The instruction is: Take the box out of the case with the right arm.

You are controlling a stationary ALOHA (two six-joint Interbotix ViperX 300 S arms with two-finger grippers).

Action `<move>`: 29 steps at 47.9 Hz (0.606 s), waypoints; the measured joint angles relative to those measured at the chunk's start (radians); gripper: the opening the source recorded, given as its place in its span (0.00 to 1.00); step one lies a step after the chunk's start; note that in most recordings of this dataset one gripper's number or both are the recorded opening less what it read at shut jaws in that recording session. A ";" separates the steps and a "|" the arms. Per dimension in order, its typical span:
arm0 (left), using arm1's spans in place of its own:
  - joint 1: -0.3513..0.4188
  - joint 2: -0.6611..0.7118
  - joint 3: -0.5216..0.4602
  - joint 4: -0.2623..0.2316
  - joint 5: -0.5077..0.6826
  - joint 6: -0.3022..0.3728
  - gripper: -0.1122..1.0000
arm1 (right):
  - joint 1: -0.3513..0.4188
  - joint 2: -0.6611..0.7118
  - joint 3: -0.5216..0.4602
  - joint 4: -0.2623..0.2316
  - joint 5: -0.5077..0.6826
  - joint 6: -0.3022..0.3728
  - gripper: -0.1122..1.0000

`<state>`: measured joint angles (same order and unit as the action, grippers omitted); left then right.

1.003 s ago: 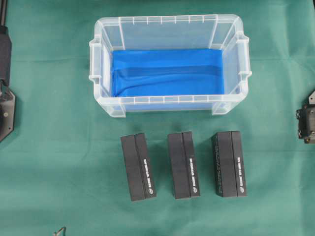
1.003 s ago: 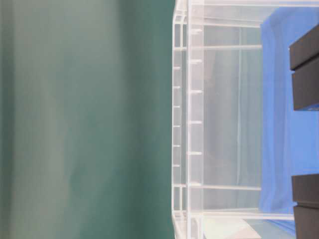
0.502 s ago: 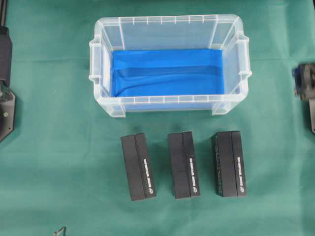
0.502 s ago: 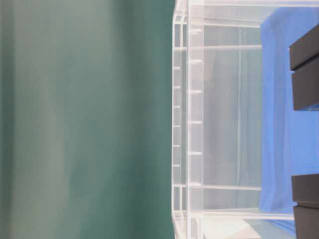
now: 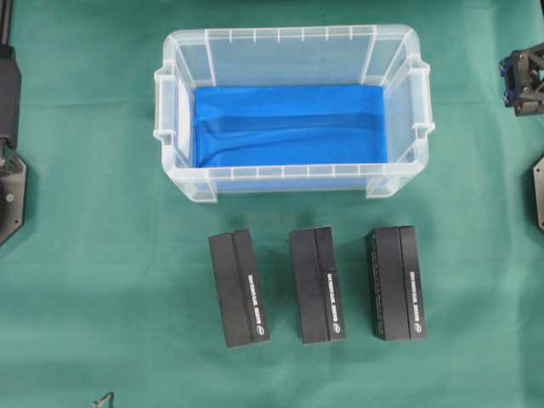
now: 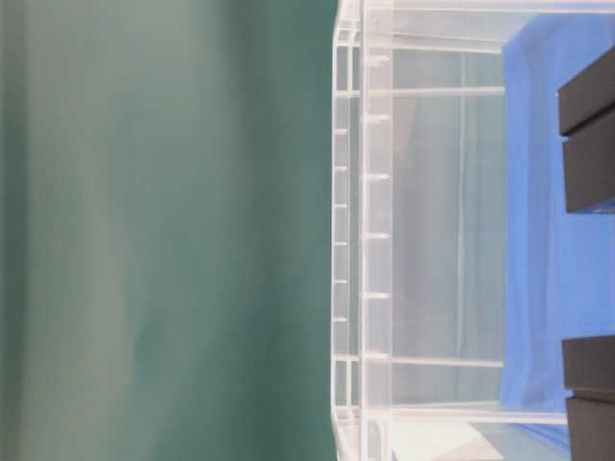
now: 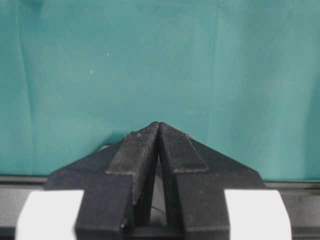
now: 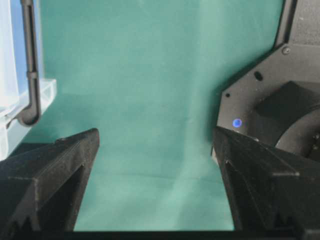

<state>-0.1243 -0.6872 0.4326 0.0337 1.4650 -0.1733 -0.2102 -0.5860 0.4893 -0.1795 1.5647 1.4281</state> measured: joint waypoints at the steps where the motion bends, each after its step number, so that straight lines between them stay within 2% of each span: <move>1: 0.000 0.000 0.000 -0.002 0.002 -0.002 0.10 | 0.000 0.000 0.000 0.000 -0.002 -0.002 0.90; 29: 0.000 0.000 0.000 0.000 0.000 -0.002 0.10 | -0.003 0.000 0.009 0.003 -0.009 -0.002 0.90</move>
<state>-0.1243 -0.6872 0.4326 0.0337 1.4650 -0.1749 -0.2132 -0.5860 0.4985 -0.1764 1.5555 1.4266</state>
